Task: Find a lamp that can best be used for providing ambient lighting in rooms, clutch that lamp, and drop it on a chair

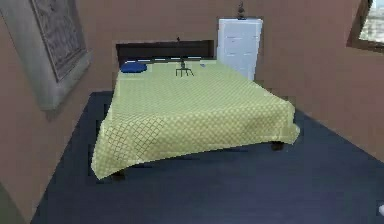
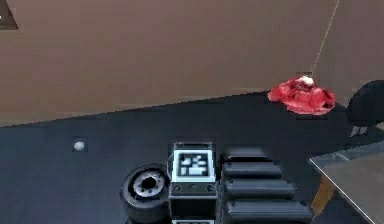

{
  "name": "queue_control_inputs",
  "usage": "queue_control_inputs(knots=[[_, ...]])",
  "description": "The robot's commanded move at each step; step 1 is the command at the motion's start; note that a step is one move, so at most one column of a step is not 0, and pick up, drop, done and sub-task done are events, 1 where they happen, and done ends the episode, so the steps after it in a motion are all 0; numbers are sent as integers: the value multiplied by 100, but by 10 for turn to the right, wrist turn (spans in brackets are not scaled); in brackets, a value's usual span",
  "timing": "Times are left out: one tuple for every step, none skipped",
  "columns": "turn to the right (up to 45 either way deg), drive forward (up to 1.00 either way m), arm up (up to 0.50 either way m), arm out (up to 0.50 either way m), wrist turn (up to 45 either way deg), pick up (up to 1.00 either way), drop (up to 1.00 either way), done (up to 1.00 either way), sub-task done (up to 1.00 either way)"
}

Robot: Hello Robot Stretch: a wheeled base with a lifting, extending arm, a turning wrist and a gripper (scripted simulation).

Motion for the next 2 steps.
queue_control_inputs(knots=[[450,0,0,0,0,0,0,0,0],[420,0,0,0,0,0,0,0,0]])
